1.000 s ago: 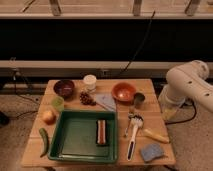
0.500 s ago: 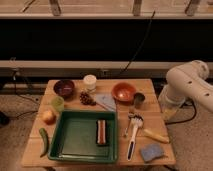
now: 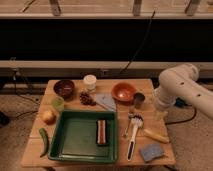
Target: Place fork in plastic cup
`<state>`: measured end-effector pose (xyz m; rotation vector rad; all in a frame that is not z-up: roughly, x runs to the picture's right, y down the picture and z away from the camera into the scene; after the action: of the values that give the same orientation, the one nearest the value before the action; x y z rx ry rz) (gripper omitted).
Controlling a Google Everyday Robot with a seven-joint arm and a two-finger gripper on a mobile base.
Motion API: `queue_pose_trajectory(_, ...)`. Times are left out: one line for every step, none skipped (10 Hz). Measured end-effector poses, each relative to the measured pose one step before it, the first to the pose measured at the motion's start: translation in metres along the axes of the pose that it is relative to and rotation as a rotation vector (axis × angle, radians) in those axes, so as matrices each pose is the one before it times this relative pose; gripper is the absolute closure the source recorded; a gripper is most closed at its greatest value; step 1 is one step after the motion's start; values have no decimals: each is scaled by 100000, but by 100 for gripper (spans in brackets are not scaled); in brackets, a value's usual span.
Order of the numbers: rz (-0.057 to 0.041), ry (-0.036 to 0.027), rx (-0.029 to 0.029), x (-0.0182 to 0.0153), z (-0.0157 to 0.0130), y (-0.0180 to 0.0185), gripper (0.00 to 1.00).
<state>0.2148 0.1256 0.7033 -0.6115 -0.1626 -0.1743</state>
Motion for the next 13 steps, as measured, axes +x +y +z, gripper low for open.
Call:
queue_pose_trajectory(-4470,-2266,-987,-1612,801,-306,35)
queue_pose_trajectory(-6627,-3258,-1562,-2163,1324,-584,35)
queue_pose_trajectory(-6624,-3108,-1785,-1804,1629,-719,35)
queue_pose_trajectory(-6296,-2761,-1881,-1226,1985,-709,35)
queue_pose_trajectory(-4689,-2094,-1327,-647,1656,-695,35)
queue_pose_trajectory(-4127,-2041,-788,-482,1382,-1039,35)
queue_pose_trajectory(-3310,-1357,-696,-117,1132,-933,35)
queue_pose_trajectory(-2169,-861,-1140,204,930,-739,35)
queue_pose_trajectory(-955,-247,-699,315,607,-382,35)
queue_pose_trajectory(-433,119,-128,769,308,-697,35)
queue_pose_trajectory(-116,426,-201,697,29,-374,35)
queue_pose_trajectory(-1,740,-292,832,24,-83,35)
queue_pose_trajectory(259,899,-621,806,69,317,35)
